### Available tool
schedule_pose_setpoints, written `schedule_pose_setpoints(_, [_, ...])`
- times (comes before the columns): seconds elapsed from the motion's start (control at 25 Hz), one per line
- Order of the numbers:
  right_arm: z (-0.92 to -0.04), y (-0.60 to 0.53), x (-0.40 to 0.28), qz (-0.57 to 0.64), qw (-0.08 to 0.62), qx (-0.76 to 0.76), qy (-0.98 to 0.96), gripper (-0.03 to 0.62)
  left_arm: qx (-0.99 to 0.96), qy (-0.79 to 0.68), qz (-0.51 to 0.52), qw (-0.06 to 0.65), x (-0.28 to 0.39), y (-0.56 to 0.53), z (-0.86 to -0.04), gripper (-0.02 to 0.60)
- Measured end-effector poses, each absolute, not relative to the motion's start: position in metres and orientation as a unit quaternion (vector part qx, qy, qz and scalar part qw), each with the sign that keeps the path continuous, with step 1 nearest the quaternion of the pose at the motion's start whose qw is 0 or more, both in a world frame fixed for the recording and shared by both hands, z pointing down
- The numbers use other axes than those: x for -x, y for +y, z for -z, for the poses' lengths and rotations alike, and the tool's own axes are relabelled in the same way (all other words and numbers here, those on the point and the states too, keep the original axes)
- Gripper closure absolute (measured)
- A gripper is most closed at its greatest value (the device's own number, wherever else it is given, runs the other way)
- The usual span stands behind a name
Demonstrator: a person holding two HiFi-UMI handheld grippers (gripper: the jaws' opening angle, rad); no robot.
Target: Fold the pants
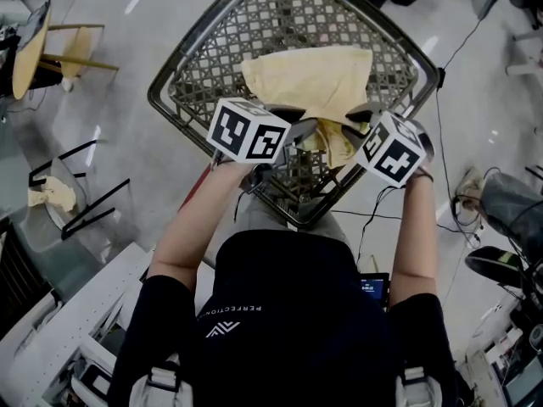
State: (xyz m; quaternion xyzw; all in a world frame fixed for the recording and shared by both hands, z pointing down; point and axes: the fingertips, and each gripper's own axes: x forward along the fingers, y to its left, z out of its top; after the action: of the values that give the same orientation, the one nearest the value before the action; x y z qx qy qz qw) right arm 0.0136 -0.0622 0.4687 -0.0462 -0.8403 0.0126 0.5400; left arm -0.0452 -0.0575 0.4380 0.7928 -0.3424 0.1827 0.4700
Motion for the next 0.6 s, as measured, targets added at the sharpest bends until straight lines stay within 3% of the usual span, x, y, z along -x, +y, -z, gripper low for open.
schedule_pose_setpoints(0.6, [-0.489, -0.142, 0.033, 0.003, 0.536, 0.045, -0.843, 0.503, -0.756, -0.394, -0.161, 0.497, 0.091, -0.122, -0.461, 0.485])
